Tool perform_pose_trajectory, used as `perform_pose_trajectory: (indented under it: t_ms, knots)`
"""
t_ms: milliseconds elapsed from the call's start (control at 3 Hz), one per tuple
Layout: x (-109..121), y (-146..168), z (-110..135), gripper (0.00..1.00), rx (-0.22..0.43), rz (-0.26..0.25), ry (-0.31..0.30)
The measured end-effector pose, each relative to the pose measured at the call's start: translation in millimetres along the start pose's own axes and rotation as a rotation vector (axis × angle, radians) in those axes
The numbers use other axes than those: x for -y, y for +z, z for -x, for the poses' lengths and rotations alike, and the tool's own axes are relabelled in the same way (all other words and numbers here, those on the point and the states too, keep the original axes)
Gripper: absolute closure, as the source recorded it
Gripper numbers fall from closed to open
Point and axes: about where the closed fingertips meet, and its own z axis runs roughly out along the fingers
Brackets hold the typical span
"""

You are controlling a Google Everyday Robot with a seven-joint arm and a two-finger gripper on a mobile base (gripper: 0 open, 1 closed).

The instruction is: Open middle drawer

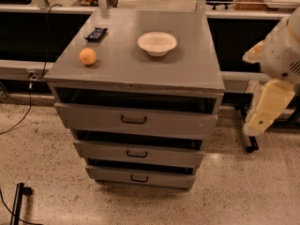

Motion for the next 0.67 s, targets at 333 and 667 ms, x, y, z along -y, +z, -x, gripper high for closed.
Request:
perform_pose_trajectory:
  t_ms: [333, 667]
  knots:
    - [-3.2, 29.3, 5.4, 0.0, 0.038, -0.01, 0.007]
    - [-2.5, 28.8, 5.5, 0.0, 0.037, -0.013, 0.007]
